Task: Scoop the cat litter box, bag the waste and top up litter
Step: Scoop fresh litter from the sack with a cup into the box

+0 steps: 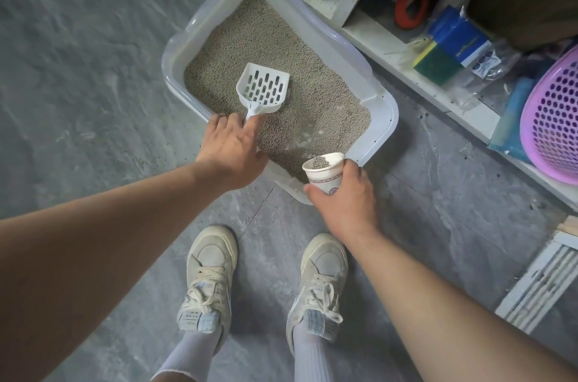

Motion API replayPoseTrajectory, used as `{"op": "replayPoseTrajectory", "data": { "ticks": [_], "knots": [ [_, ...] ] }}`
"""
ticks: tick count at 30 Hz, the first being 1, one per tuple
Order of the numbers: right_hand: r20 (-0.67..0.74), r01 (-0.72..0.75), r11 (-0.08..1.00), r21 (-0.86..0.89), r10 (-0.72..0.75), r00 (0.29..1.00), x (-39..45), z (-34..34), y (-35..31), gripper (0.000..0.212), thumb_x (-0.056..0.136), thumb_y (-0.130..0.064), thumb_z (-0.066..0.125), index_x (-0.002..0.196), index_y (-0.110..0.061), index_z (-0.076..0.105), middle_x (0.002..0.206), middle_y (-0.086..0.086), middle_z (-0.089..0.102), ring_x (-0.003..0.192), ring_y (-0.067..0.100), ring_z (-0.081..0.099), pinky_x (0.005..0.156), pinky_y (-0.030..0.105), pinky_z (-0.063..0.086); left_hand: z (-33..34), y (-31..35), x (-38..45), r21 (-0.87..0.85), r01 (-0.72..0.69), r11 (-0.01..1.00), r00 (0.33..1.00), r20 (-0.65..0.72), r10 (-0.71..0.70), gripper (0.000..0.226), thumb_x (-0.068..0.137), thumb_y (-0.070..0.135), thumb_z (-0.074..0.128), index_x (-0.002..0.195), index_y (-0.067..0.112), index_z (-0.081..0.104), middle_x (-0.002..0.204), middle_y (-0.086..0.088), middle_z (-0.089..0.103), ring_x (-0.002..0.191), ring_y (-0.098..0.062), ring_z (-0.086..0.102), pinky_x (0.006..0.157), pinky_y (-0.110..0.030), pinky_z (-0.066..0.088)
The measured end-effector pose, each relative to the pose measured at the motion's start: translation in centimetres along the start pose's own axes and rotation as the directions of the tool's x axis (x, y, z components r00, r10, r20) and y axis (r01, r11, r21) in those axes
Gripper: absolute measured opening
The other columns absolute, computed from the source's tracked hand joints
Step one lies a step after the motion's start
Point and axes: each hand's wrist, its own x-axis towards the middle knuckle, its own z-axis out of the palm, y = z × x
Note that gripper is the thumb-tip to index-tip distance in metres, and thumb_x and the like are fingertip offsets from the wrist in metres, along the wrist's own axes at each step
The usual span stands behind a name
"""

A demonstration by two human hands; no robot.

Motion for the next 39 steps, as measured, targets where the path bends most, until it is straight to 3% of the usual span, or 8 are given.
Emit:
{"op": "replayPoseTrajectory", "data": {
  "ticks": [4,10,23,35,39],
  "knots": [
    [0.065,0.044,0.998,-0.049,-0.040,0.997,-0.3,0.5,0.3,0.063,0.073,-0.050,0.079,0.118,-0.017,0.051,0.117,0.008,0.055,0.109,0.031,0.056,0.083,0.040,0.048,0.0,-0.1,0.0,0.004,-0.006,1.000,1.000,-0.002,0.006,0.070,0.093,0.044,0.051,0.155,0.025,0.026,0.118,-0.013,0.051,0.119,-0.034,0.048,0.122,-0.047,0.018],
    [-0.014,-0.065,0.998,-0.017,0.065,0.998,0.0,-0.2,0.6,0.064,0.075,-0.051,0.079,0.120,-0.015,0.051,0.120,0.010,0.057,0.112,0.033,0.057,0.083,0.039,0.046,0.2,-0.2,0.0,0.013,-0.016,1.000,1.000,-0.001,0.016,0.070,0.093,0.046,0.051,0.155,0.025,0.026,0.119,-0.013,0.051,0.120,-0.034,0.048,0.121,-0.047,0.017],
    [0.007,-0.008,1.000,-0.013,0.008,1.000,-0.2,0.8,-0.5,0.064,0.071,-0.053,0.078,0.117,-0.017,0.052,0.117,0.008,0.057,0.110,0.032,0.058,0.087,0.040,0.049,0.4,-0.4,0.2,0.025,-0.026,0.999,1.000,-0.011,0.026,0.073,0.091,0.047,0.055,0.156,0.025,0.027,0.119,-0.014,0.051,0.119,-0.035,0.049,0.121,-0.048,0.018],
    [-0.012,-0.065,0.997,-0.032,0.064,0.998,0.8,-0.1,-0.4,0.066,0.076,-0.052,0.079,0.122,-0.013,0.052,0.125,0.010,0.057,0.115,0.031,0.056,0.084,0.037,0.044,0.2,-0.2,0.1,0.025,-0.025,0.999,1.000,-0.007,0.025,0.073,0.093,0.048,0.054,0.156,0.025,0.026,0.120,-0.012,0.050,0.120,-0.033,0.049,0.121,-0.048,0.017],
    [-0.024,-0.070,0.995,-0.076,0.068,0.997,0.8,-0.6,-0.4,0.064,0.077,-0.053,0.077,0.122,-0.015,0.052,0.125,0.008,0.057,0.115,0.031,0.057,0.077,0.035,0.037,0.2,-0.2,0.0,0.019,-0.027,0.999,1.000,-0.012,0.027,0.073,0.092,0.048,0.055,0.155,0.026,0.027,0.121,-0.013,0.051,0.120,-0.033,0.049,0.121,-0.048,0.017]
  ]
}}
